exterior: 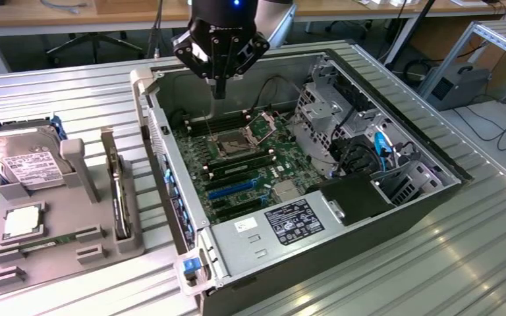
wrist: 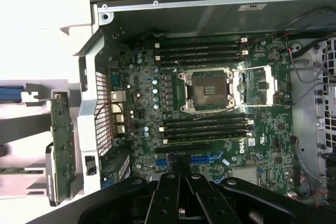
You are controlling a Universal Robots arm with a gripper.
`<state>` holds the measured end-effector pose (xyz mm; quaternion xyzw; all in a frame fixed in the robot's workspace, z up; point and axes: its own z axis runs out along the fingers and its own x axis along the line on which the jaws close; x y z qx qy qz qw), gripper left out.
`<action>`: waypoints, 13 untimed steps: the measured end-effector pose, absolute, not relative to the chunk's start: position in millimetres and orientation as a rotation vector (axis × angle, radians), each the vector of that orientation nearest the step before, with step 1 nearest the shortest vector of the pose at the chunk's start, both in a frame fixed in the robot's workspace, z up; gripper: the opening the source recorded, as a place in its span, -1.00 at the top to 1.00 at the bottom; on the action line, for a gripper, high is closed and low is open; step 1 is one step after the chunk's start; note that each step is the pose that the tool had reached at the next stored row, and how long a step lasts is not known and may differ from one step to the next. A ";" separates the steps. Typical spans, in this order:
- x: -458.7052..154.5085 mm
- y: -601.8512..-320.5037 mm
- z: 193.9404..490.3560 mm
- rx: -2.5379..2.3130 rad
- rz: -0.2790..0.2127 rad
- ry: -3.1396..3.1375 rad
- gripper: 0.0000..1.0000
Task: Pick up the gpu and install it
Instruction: 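Reach for the gpu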
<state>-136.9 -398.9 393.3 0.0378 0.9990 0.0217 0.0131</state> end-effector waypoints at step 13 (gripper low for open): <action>-140.4 -398.9 393.3 0.118 0.068 3.112 0.79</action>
